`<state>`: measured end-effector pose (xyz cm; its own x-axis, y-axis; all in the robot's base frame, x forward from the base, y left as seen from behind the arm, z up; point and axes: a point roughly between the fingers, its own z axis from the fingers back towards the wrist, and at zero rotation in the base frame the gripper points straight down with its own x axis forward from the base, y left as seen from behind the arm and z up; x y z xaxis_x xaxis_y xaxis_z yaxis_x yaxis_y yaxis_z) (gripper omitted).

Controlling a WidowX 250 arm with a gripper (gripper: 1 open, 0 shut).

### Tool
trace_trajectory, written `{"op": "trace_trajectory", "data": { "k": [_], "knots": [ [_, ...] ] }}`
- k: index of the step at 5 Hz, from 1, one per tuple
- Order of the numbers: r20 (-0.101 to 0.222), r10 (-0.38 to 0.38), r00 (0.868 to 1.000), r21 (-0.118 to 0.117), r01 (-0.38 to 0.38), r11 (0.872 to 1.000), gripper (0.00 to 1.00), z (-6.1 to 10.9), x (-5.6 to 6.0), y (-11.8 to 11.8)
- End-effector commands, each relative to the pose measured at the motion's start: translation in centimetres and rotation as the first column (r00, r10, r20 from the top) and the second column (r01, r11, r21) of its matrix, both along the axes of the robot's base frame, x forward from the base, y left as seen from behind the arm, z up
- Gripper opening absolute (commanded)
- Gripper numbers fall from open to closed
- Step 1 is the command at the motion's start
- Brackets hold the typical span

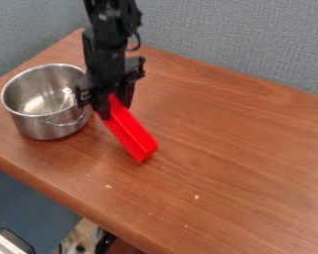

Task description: Move the red object from the metal pot to the table

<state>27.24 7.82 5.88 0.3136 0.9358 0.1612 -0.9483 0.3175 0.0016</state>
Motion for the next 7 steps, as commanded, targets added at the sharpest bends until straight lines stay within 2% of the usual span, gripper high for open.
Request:
{"op": "trace_trajectory", "data": {
  "k": [1,5,7],
  "knots": [
    [0.040,-0.016,0.999,0.009,0.015,1.000,0.00,1.5,0.9,0.2],
    [0.018,-0.029,0.999,0.030,0.028,0.999,0.00,-0.7,1.8,0.6],
    [0.017,-0.040,0.999,0.033,0.039,0.999,0.00,-0.8,2.1,0.6]
  ]
}}
